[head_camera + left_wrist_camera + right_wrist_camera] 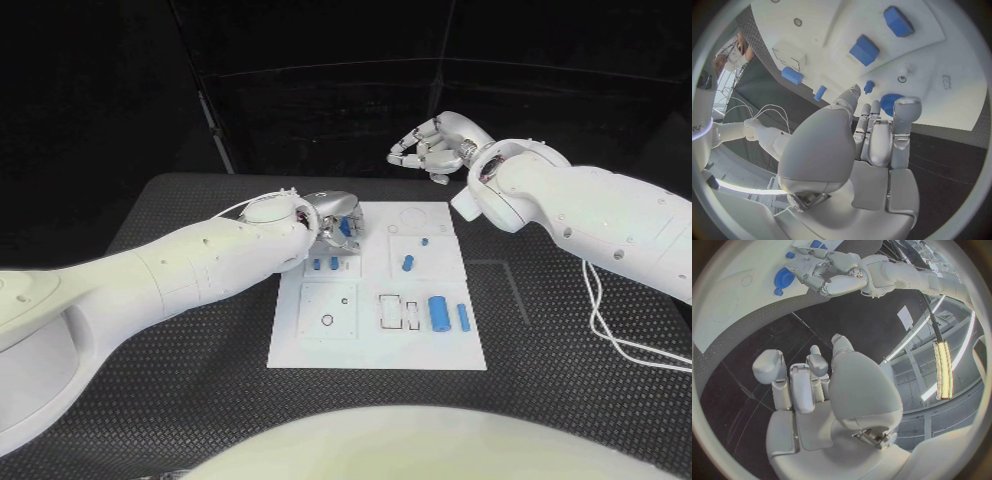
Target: Assemble the parts on the task board
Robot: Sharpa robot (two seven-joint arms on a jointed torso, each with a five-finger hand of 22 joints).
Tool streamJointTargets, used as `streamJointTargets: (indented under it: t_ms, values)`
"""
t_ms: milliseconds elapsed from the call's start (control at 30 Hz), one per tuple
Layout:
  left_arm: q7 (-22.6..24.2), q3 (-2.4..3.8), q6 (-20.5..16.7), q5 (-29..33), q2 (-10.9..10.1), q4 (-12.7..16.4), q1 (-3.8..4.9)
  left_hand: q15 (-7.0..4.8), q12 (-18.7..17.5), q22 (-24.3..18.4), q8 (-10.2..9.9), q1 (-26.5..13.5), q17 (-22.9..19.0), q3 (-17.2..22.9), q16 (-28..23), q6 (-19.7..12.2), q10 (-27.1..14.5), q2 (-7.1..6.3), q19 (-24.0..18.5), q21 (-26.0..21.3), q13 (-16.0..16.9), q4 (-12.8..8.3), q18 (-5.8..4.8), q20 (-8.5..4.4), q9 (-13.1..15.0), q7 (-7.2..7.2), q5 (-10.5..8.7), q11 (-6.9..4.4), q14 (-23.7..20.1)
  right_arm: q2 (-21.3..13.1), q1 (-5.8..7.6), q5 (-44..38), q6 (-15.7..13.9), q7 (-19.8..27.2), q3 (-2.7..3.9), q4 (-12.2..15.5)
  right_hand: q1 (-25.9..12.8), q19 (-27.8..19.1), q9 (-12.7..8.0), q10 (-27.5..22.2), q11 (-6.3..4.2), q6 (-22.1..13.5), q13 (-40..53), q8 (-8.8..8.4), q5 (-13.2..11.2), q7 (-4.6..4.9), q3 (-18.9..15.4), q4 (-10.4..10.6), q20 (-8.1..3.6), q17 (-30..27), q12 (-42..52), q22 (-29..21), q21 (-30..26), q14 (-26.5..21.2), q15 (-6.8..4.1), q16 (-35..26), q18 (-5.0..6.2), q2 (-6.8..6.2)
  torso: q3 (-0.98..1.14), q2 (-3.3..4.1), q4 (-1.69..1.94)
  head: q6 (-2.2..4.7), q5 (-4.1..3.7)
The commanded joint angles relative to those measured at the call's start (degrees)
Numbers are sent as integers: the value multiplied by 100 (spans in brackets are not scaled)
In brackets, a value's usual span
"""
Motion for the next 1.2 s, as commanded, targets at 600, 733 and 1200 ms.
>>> streamJointTargets:
  t_ms: [600, 733, 1200]
  values:
    - [29, 2, 296, -205, 135, -247, -81, -51, -187, 484, -68, 176, -68, 263, 67, 330, 461, 196, 164, 516, -13, -12, -182, -35, -27, -39, -13, -59, 175, 20, 11, 6, 41, 50, 4, 11, 3, 8, 1, 17, -21, -9, 4, 23, 31, -7, -39, 8, -20, 306, 25, 2, -32, 306, -17, 4, 108, 53, 2, -13, 6, 0, -14]
    - [28, 2, 296, -205, 157, -287, -89, -51, -265, 559, -99, 184, -90, 358, 70, 363, 512, 194, 169, 587, -18, 3, -197, -37, -38, -26, -14, -61, 173, 24, 11, 6, 43, 50, 4, 10, 3, 8, 1, 17, -21, -9, 4, 23, 31, -7, -39, 8, -20, 306, 25, 2, -32, 306, -17, 4, 108, 53, -1, -7, 4, 0, -11]
    - [18, 3, 432, -205, 209, -322, -101, -34, -490, 680, -347, 133, -154, 547, 75, 179, 599, 61, 144, 671, -21, 39, -209, -30, -131, -107, -33, -43, 163, 26, 11, 6, 46, 45, 3, 12, 7, 9, 1, 24, -22, -6, 13, 26, 32, -8, -39, 7, -21, 310, 33, 1, -34, 307, -18, 6, 108, 60, 3, -10, 7, 0, -23]
